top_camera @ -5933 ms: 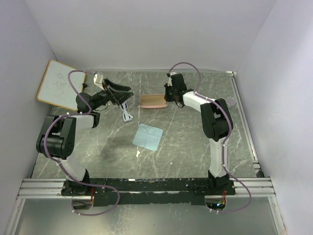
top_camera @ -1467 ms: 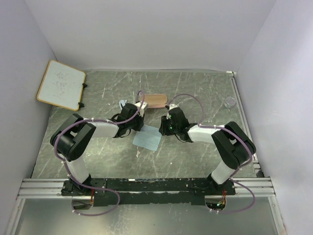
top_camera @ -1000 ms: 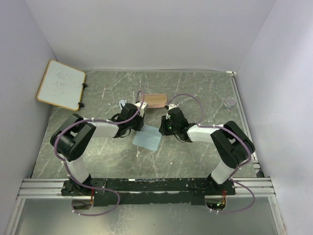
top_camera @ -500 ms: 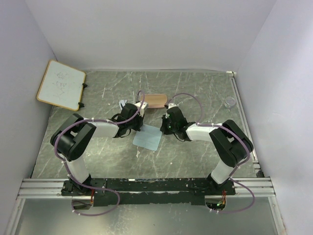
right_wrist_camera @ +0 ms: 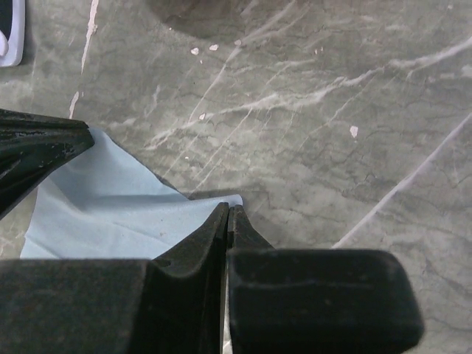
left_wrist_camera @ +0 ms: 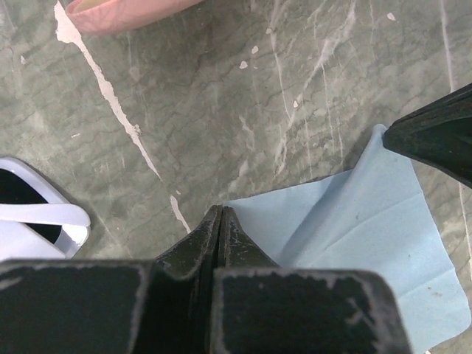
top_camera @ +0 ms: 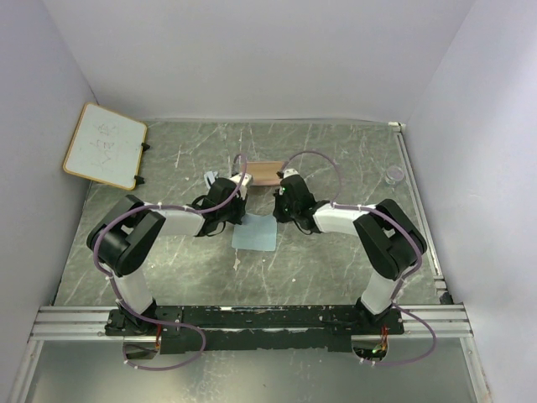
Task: Organize the sunglasses
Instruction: Fold the glasses cleaning cloth at the center of the board.
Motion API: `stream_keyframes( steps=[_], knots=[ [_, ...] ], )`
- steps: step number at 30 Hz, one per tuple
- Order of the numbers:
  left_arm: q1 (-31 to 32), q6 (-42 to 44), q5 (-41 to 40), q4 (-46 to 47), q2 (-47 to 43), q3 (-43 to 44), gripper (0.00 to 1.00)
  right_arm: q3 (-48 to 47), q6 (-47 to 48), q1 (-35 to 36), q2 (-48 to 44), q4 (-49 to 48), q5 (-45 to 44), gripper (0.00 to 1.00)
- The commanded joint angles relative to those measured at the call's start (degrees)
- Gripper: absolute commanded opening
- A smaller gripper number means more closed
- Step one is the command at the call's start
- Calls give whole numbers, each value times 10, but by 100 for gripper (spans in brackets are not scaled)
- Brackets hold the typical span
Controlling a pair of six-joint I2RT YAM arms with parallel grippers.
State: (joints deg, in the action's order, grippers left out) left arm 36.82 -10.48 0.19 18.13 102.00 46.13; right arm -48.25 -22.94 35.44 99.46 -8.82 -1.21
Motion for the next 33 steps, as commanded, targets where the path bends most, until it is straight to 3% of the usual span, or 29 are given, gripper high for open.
stream_keyframes(
  steps=[1, 11, 33],
  knots=[
    [10, -26, -45, -18, -7, 3, 7, -25, 17, 4, 14, 12, -19, 0],
    [10, -49, -122, 8, -45, -26, 7, -16, 18, 3, 8, 17, -28, 0],
    [11, -59, -108, 14, -76, -47, 7, -2, 18, 5, -12, 7, -23, 0]
  ],
)
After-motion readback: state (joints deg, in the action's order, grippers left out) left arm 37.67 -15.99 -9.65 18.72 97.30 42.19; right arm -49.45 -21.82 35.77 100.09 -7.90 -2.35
